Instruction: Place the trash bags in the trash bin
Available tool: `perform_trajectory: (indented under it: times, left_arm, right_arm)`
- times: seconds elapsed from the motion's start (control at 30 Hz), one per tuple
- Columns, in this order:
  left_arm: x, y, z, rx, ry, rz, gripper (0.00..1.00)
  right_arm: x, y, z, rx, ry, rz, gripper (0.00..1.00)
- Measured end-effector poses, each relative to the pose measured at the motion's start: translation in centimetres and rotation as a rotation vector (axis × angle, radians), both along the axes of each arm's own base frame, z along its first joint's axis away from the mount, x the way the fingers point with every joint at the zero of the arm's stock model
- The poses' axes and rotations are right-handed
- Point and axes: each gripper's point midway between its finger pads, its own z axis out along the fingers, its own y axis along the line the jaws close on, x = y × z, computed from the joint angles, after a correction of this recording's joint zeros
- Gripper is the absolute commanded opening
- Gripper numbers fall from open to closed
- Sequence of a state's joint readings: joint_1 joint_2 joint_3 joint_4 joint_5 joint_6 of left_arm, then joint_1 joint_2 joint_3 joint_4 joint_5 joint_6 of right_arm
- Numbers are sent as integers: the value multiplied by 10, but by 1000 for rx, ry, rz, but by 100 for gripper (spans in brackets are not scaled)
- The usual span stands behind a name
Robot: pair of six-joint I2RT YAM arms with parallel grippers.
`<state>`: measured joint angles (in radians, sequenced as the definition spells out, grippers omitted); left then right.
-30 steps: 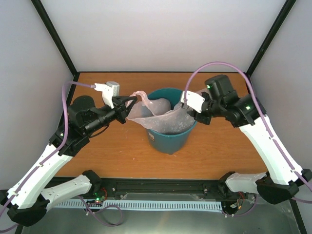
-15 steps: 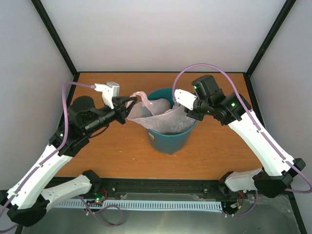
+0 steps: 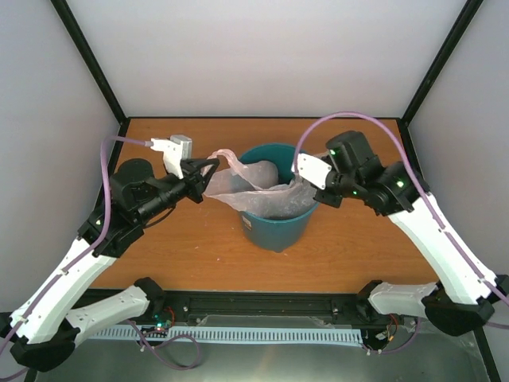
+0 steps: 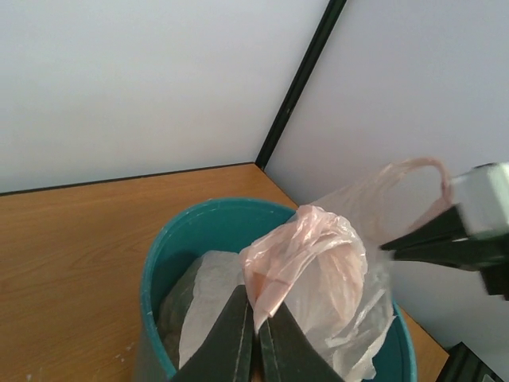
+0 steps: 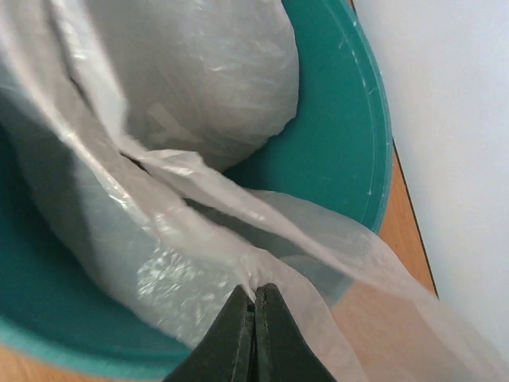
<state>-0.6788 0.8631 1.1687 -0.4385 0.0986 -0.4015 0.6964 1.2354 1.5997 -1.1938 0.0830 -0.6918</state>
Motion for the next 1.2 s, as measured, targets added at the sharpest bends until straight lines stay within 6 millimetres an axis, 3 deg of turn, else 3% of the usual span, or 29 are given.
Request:
perform_trajectory:
  times: [0.2, 0.5, 0.73, 0.93, 1.2]
  left_arm:
    - [-5, 15, -18, 23, 35, 49, 1]
    - [-20, 31, -68, 48, 150, 82, 1]
    - [-24, 29, -104, 90, 229, 62, 1]
    - [-15, 32, -140, 155, 288, 115, 1]
    - [5, 33, -184, 212, 350, 197, 1]
  right_arm:
    - [-39, -12, 22, 106, -32, 71, 3]
    - [-86, -10, -26, 110, 144, 219, 3]
    - [-115, -6, -31, 170, 202, 329, 3]
    - [-120, -10, -58, 141, 235, 328, 3]
    - [-103, -12, -91, 98, 201, 280, 3]
